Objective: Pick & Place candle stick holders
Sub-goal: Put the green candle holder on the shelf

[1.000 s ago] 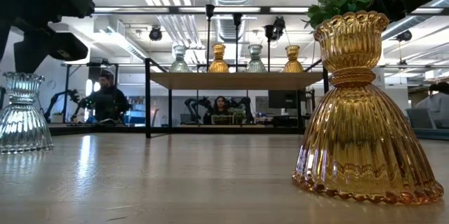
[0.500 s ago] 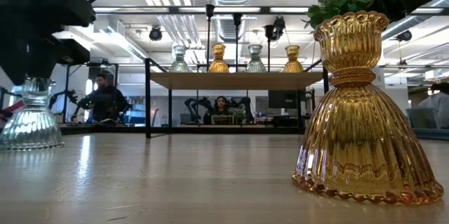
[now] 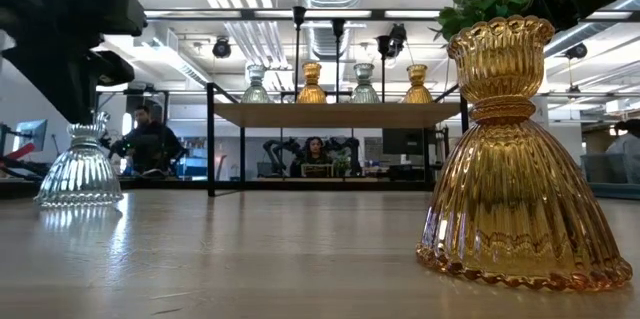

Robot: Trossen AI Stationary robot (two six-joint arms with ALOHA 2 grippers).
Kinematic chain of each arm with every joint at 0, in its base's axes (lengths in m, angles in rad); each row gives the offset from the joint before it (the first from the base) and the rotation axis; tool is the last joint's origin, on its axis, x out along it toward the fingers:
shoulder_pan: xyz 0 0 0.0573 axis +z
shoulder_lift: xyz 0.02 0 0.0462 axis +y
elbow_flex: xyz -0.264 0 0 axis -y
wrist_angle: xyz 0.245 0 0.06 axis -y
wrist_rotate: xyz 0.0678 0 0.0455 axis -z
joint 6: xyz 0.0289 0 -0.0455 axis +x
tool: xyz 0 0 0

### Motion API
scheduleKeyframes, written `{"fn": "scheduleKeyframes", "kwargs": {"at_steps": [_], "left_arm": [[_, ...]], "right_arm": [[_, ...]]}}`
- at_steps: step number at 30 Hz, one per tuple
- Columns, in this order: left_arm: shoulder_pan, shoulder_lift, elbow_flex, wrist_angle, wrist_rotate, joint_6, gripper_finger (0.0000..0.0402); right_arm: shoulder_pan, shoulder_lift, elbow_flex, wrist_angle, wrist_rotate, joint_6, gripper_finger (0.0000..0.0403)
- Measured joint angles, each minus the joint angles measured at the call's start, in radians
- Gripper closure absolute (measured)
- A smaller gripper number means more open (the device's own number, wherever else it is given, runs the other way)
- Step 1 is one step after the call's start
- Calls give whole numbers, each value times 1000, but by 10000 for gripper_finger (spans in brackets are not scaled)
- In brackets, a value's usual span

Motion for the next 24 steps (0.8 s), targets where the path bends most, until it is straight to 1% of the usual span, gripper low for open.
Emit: {"fn": "scheduleKeyframes", "kwargs": {"at_steps": [3,8,13,16,20,24], "left_arm": [[0,0,24,1,13,-8,368],[1,0,44,12,5,-10,375],[20,17,39,53,-77,36,375],[49,59,40,123,-119,85,375],[86,151,40,217,-121,156,375],[105,239,64,243,-120,212,375]], "right_arm": [[0,0,0,0,0,0,351],[0,0,0,0,0,0,351],[0,0,0,0,0,0,351],[0,0,0,0,0,0,351],[0,0,0,0,0,0,351],[0,0,0,0,0,0,351]]}}
